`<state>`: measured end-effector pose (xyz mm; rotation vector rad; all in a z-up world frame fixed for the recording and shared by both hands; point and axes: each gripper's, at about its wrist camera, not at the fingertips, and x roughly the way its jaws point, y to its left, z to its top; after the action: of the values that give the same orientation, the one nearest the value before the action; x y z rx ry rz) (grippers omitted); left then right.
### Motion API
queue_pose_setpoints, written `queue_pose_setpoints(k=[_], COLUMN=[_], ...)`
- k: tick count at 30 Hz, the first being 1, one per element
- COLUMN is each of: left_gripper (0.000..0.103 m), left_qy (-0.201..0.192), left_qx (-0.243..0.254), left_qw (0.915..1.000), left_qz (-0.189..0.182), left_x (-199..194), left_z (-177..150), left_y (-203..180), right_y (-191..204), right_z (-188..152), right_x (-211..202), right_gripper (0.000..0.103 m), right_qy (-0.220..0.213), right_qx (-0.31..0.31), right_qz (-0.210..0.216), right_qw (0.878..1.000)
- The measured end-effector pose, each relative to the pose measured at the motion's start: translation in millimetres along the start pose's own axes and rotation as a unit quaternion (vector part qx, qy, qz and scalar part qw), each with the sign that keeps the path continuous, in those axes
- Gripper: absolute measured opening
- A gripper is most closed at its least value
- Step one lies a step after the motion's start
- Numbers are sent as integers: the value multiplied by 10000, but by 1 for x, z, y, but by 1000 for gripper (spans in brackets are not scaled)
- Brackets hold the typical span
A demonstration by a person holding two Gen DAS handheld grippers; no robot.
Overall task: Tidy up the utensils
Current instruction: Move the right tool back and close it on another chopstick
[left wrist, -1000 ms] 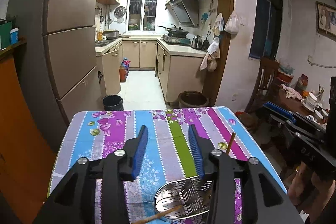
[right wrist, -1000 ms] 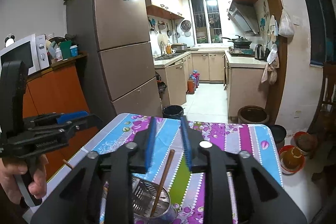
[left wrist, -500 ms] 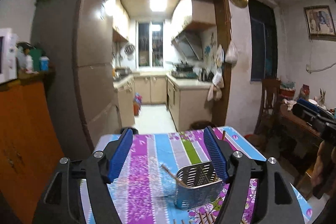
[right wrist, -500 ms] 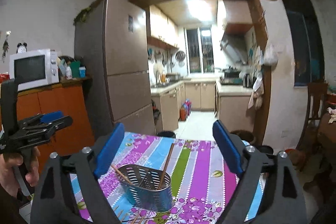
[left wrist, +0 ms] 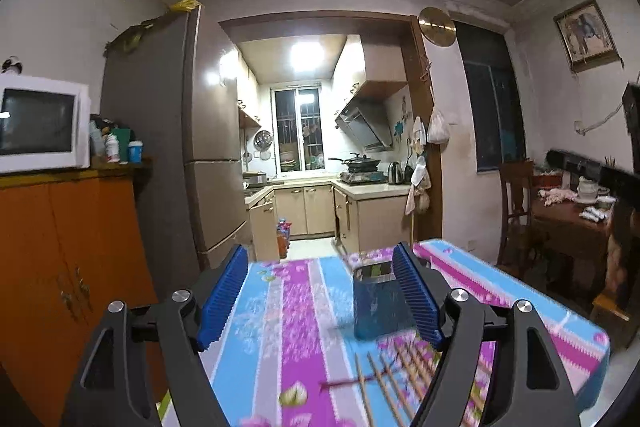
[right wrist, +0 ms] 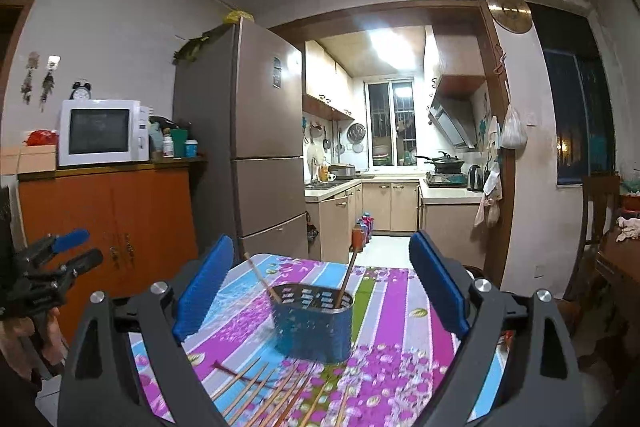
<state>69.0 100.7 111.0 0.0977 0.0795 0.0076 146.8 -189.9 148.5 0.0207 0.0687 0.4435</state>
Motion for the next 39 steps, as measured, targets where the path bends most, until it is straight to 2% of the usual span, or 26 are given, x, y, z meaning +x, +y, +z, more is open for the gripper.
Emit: queue_pose_setpoints(k=[5,7,11,16,17,18,21,25,28,30,33,39], left_gripper=[76,76,76,70,68,68,65,65,65,65,65,63], left_qy=[259,460,911,1497,1609,1664,1848,1837,1849,1897,1936,1965], left_qx=[50,-73,5,-100,-129,-105,-66,-45,-28,-43,-79,-157], left_qw=[9996,9984,9939,9844,9820,9808,9768,9765,9761,9752,9745,9735], left_qz=[-79,-312,-624,-919,-985,-1006,-1080,-1122,-1140,-1139,-1131,-1157], left_x=[-16,-16,-8,11,13,16,21,26,29,30,32,34], left_z=[-53,-77,-122,-168,-177,-181,-193,-194,-196,-199,-202,-207], left_y=[-6,-8,-16,-27,-30,-33,-42,-49,-49,-48,-44,-44], right_y=[13,17,24,34,37,41,53,71,76,79,79,68], right_z=[-39,-62,-113,-166,-174,-185,-208,-233,-249,-258,-262,-260], right_x=[-32,-43,-49,-46,-45,-43,-33,-15,-7,-1,-2,-8], right_gripper=[87,87,85,64,56,48,37,31,25,17,10,8], right_qy=[93,178,646,1271,1359,1494,1907,2268,2428,2566,2561,2518], right_qx=[-77,-59,156,264,250,264,354,378,282,206,81,101], right_qz=[-34,-86,-30,30,27,44,251,403,328,247,78,-232], right_qw=[9999,9998,9978,9915,9904,9884,9807,9724,9691,9660,9666,9675])
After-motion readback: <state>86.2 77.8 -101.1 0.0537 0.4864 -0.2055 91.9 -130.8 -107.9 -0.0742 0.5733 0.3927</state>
